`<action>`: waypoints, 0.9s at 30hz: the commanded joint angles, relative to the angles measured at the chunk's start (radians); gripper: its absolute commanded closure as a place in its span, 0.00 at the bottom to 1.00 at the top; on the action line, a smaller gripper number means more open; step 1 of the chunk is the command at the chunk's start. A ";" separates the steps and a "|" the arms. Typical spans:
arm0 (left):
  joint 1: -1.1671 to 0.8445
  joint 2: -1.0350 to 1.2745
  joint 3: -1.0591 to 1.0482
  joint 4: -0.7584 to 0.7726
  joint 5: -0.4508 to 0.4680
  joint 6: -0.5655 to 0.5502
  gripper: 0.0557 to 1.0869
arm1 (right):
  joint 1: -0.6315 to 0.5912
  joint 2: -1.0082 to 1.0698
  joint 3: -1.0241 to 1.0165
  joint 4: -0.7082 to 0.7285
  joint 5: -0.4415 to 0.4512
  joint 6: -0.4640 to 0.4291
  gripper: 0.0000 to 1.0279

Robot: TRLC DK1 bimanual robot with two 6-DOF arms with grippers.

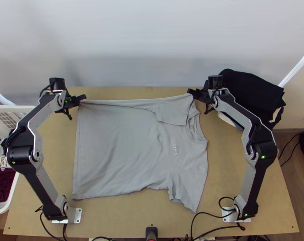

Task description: Fold the t-shirt

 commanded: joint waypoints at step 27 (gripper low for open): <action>0.041 -0.330 -0.293 -0.060 0.097 0.038 0.96 | -0.013 -0.196 -0.091 -0.301 -0.020 -0.028 0.97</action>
